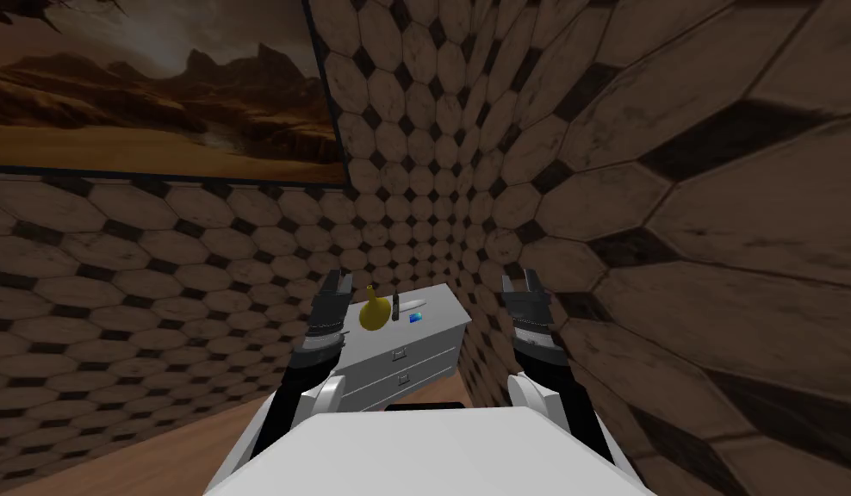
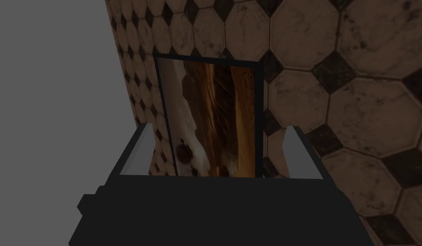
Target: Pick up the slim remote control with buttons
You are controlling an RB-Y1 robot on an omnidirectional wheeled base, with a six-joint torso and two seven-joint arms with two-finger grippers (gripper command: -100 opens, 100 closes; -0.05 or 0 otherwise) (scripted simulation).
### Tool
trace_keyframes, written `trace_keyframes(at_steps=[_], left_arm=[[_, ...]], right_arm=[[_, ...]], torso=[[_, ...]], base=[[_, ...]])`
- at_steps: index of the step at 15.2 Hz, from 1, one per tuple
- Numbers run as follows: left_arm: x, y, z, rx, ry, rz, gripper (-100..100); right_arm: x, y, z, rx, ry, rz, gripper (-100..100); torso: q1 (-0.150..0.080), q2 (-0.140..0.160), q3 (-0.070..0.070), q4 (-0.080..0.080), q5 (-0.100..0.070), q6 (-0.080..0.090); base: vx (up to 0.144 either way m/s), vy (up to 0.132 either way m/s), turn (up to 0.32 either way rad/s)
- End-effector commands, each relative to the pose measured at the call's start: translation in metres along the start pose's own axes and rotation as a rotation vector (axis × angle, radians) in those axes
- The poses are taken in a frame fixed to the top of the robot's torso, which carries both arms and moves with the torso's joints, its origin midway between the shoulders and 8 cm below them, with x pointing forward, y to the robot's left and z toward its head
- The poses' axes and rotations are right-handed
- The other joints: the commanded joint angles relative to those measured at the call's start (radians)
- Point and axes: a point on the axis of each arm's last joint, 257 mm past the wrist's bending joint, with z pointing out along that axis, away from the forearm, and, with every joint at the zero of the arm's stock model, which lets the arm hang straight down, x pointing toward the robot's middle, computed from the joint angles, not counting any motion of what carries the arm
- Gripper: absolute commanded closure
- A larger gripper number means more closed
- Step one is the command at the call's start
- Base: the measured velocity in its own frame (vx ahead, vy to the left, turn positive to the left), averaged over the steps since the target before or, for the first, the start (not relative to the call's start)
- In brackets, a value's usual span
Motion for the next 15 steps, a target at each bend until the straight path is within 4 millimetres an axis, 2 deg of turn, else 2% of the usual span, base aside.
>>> trace_keyframes(at_steps=[1, 3, 4, 6, 7, 8, 9, 10, 11, 12, 13, 14, 15], left_arm=[[0.003, 0.016, -0.003, -0.039, 0.03, -0.014, -100], [0.005, 0.04, -0.008, -0.099, 0.056, -0.038, -100], [0.005, 0.04, -0.008, -0.099, 0.056, -0.038, -100], [0.005, 0.073, -0.016, -0.186, 0.082, -0.069, -100], [0.005, 0.073, -0.016, -0.186, 0.082, -0.069, -100], [0.004, 0.092, -0.022, -0.238, 0.093, -0.087, -100], [0.004, 0.092, -0.022, -0.238, 0.093, -0.087, -100], [0.003, 0.112, -0.028, -0.291, 0.102, -0.105, -100], [0.003, 0.114, -0.029, -0.296, 0.103, -0.105, -100], [0.0, 0.132, -0.034, -0.346, 0.11, -0.124, -100], [0.001, 0.136, -0.037, -0.359, 0.11, -0.123, -100], [-0.003, 0.155, -0.043, -0.414, 0.116, -0.142, -100], [-0.003, 0.16, -0.046, -0.427, 0.116, -0.14, -100]], right_arm=[[0.0, 0.0, 0.0, 0.0, 0.0, 0.0, 0], [0.0, 0.0, 0.0, 0.0, 0.0, 0.0, 0], [0.0, 0.0, 0.0, 0.0, 0.0, 0.0, 0], [0.0, 0.0, 0.0, 0.0, 0.0, 0.0, 0], [0.0, 0.0, 0.0, 0.0, 0.0, 0.0, 0], [0.0, 0.0, 0.0, 0.0, 0.0, 0.0, 0], [0.0, 0.0, 0.0, 0.0, 0.0, 0.0, 0], [0.0, 0.0, 0.0, 0.0, 0.0, 0.0, 0], [0.0, 0.0, 0.0, 0.0, 0.0, 0.0, 0], [0.0, 0.0, 0.0, 0.0, 0.0, 0.0, 0], [0.0, 0.0, 0.0, 0.0, 0.0, 0.0, 0], [0.0, 0.0, 0.0, 0.0, 0.0, 0.0, 0], [0.0, 0.0, 0.0, 0.0, 0.0, 0.0, 0]], torso=[[0.0, 0.0, 0.0, 0.0, 0.0, 0.0], [0.0, 0.004, 0.002, 0.001, 0.0, 0.001], [-0.001, 0.006, 0.004, 0.001, 0.0, 0.001], [0.0, 0.007, 0.004, 0.001, 0.0, 0.0], [0.0, 0.006, 0.004, 0.001, 0.0, 0.001], [0.001, 0.006, 0.003, 0.001, 0.0, 0.001], [0.001, 0.005, 0.003, 0.001, 0.0, 0.001], [0.0, 0.005, 0.003, 0.001, 0.0, 0.0], [0.0, 0.005, 0.003, 0.001, 0.0, 0.001], [0.0, 0.004, 0.002, 0.001, 0.0, 0.001], [0.0, 0.004, 0.002, 0.001, 0.0, 0.001], [0.0, 0.004, 0.002, 0.001, 0.0, 0.001], [0.0, 0.004, 0.002, 0.001, 0.0, 0.001]], base=[[-0.048, -0.005, -0.124], [-0.109, -0.02, -0.264], [-0.108, -0.018, -0.17], [-0.079, 0.0, -0.223], [-0.064, 0.003, -0.227], [-0.063, -0.004, -0.257], [-0.058, -0.011, -0.201], [-0.056, -0.022, -0.245], [-0.05, -0.019, -0.189], [-0.049, -0.019, -0.216], [-0.047, -0.017, -0.222], [-0.048, -0.02, -0.303], [-0.047, -0.018, -0.254]])
